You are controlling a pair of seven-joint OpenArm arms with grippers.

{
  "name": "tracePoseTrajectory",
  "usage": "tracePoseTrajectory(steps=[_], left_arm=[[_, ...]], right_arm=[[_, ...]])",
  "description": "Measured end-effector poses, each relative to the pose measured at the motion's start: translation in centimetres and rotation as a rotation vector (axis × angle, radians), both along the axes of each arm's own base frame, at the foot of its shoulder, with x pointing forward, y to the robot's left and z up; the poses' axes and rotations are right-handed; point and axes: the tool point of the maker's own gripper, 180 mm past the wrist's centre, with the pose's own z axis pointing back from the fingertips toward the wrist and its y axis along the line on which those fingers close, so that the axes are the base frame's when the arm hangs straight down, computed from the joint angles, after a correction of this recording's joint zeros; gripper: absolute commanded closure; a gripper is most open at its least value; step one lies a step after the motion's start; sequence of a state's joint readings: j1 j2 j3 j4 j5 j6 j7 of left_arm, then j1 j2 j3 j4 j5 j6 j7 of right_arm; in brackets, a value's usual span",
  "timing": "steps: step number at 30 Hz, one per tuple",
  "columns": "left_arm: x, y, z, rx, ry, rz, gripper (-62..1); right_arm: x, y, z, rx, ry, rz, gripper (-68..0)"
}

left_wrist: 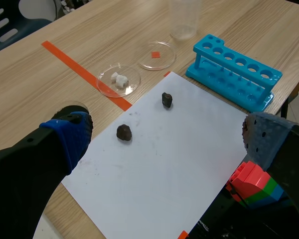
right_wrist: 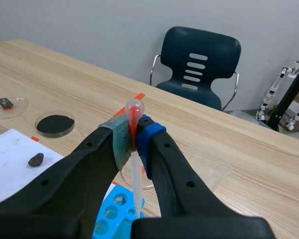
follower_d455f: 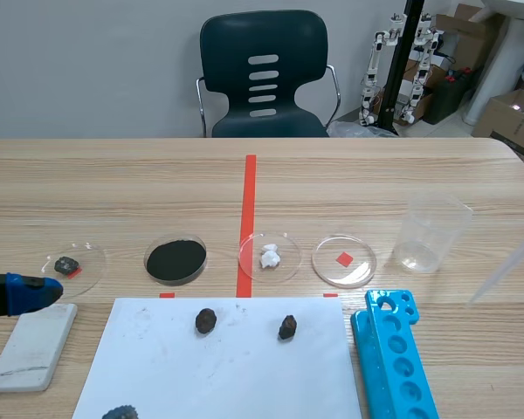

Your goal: Put the dropper in the beaker

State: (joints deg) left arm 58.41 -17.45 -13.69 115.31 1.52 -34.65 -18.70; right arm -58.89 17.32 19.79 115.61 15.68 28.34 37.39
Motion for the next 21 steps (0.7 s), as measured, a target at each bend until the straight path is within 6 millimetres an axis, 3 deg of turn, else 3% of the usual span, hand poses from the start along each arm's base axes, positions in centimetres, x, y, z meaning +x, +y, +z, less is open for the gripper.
tracePoseTrajectory(steps=[11,21], left_arm=[[0.0,0.0,0.0,0.000,0.000,0.000,-62.3],[0.0,0.0,0.0,0.000,0.000,0.000,-62.3]], right_arm=[[1.0,-0.2,0.4,0.029,-0.035,-0.055,-1.0],[3.5,-0.1,-0.7,-0.002,0.007,-0.104,-1.1]])
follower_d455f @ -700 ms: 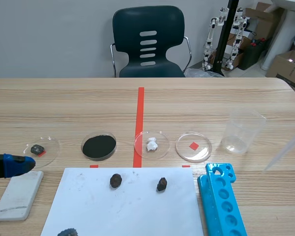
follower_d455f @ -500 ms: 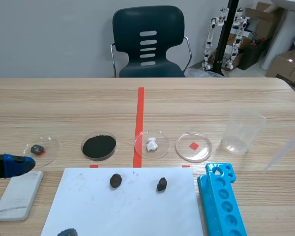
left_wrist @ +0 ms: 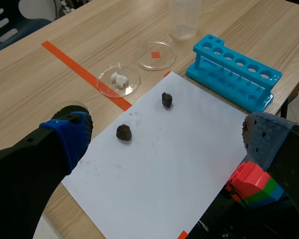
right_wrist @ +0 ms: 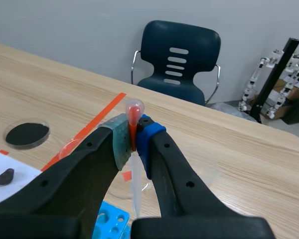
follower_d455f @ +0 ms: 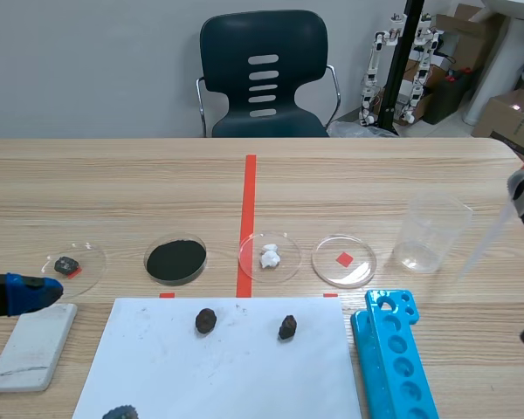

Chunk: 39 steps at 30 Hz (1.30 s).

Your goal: Put the dropper in the beaker

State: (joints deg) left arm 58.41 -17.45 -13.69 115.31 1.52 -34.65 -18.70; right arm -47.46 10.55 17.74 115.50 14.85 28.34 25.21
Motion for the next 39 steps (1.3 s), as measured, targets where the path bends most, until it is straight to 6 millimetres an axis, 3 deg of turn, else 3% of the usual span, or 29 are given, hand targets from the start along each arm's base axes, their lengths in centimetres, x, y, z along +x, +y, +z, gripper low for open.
tracePoseTrajectory(steps=[9,22,30,39], left_arm=[[0.0,0.0,0.0,0.000,0.000,0.000,-62.3],[0.0,0.0,0.0,0.000,0.000,0.000,-62.3],[0.0,0.0,0.0,0.000,0.000,0.000,-62.3],[0.0,0.0,0.0,0.000,0.000,0.000,-62.3]], right_arm=[[3.0,0.2,0.1,0.005,0.002,-0.072,-1.0],[8.3,-2.9,1.7,0.030,-0.123,-0.304,-1.0],[10.7,-4.5,-0.7,0.051,-0.088,-0.350,-1.0],[12.1,-5.2,-1.9,0.071,-0.077,-0.370,-1.0]])
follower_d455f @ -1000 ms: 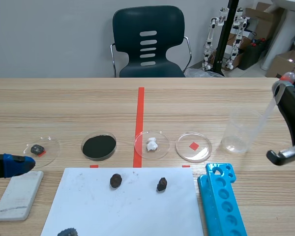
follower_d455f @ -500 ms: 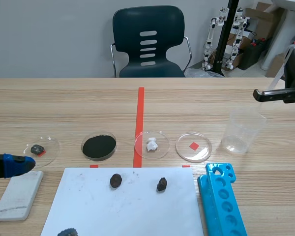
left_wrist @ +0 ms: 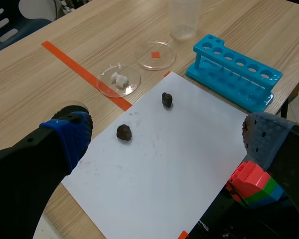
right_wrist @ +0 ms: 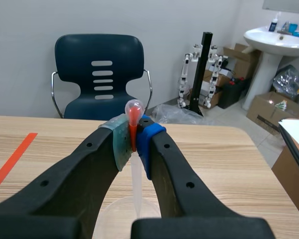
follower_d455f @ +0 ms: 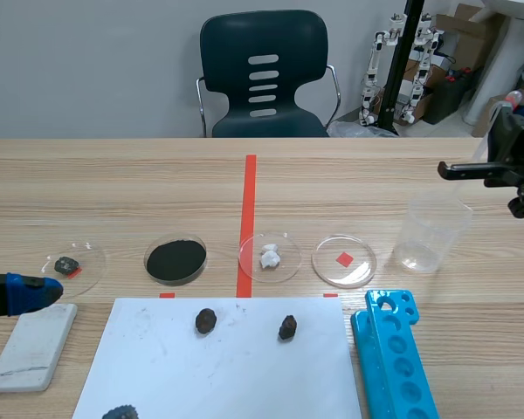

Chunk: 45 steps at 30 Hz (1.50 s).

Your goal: Put the dropper in the beaker

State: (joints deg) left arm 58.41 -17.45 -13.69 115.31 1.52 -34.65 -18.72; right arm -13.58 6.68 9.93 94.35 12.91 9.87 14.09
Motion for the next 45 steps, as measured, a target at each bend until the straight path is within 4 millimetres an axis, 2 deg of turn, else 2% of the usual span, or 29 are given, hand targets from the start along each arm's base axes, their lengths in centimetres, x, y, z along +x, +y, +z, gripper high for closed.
tracePoseTrajectory(steps=[8,17,24,31,37,41,45], left_arm=[[0.0,0.0,0.0,0.000,0.000,0.000,-62.3],[0.0,0.0,0.0,0.000,0.000,0.000,-62.3],[0.0,0.0,0.0,0.001,0.001,0.000,-62.3],[0.0,0.0,0.0,0.000,0.000,0.000,-62.3],[0.0,0.0,0.0,0.000,0.000,0.000,-62.3],[0.0,0.0,0.0,0.000,0.000,0.000,-62.3],[0.0,0.0,0.0,0.000,0.000,0.000,-62.3]], right_arm=[[0.8,0.6,-1.9,0.030,0.014,0.016,-1.0],[1.6,0.5,-6.0,0.042,0.104,0.017,-1.0],[2.0,0.0,-7.5,0.038,0.141,0.017,-2.2],[2.0,-0.1,-7.9,0.040,0.150,0.012,-24.3],[2.0,-0.1,-8.2,0.039,0.168,0.011,-48.6],[2.0,-0.1,-8.3,0.039,0.173,0.010,-55.1],[2.0,-0.1,-8.3,0.039,0.173,0.010,-56.7]])
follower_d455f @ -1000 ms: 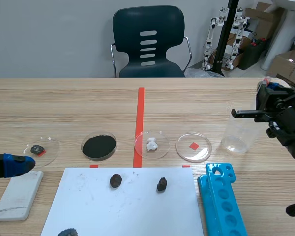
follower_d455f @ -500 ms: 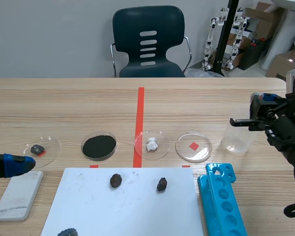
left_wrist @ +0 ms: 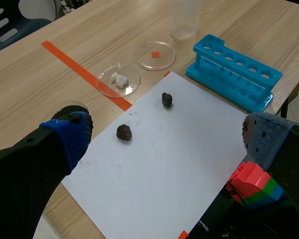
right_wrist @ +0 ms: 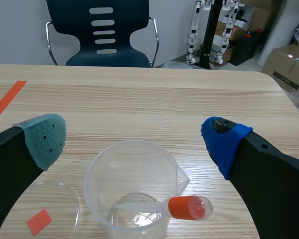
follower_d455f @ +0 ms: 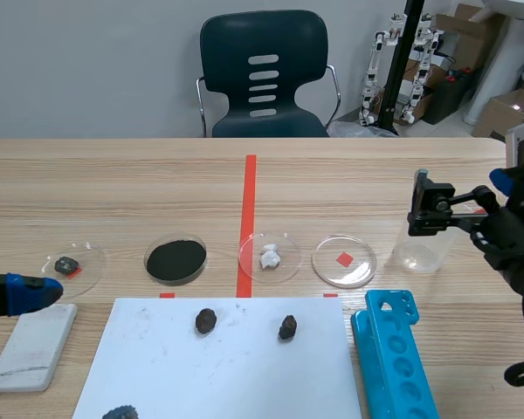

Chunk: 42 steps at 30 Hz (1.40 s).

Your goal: Put the dropper in the beaker

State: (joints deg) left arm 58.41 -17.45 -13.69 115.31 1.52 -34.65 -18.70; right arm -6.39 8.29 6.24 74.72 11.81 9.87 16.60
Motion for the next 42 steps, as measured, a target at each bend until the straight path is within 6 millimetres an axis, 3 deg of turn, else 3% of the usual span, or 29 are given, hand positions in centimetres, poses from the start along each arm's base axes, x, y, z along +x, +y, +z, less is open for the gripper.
tracePoseTrajectory(steps=[8,13,20,26,42], left_arm=[[0.0,0.0,0.0,0.000,0.000,0.000,-62.3],[0.0,0.0,0.0,0.000,0.000,0.000,-62.3],[0.0,0.0,0.0,0.000,0.000,0.000,-62.3],[0.0,0.0,0.0,0.000,0.000,0.000,-62.3],[0.0,0.0,0.0,0.000,0.000,0.000,-62.3]], right_arm=[[-0.2,-0.1,-0.1,-0.006,0.002,0.006,-56.7],[-1.6,-0.4,-0.1,-0.042,0.010,0.021,-56.7],[-3.4,0.6,1.6,-0.060,-0.020,0.054,-56.7],[-4.9,1.1,1.2,-0.064,0.006,0.070,-56.7],[-5.0,1.1,1.1,-0.064,0.010,0.070,-56.7]])
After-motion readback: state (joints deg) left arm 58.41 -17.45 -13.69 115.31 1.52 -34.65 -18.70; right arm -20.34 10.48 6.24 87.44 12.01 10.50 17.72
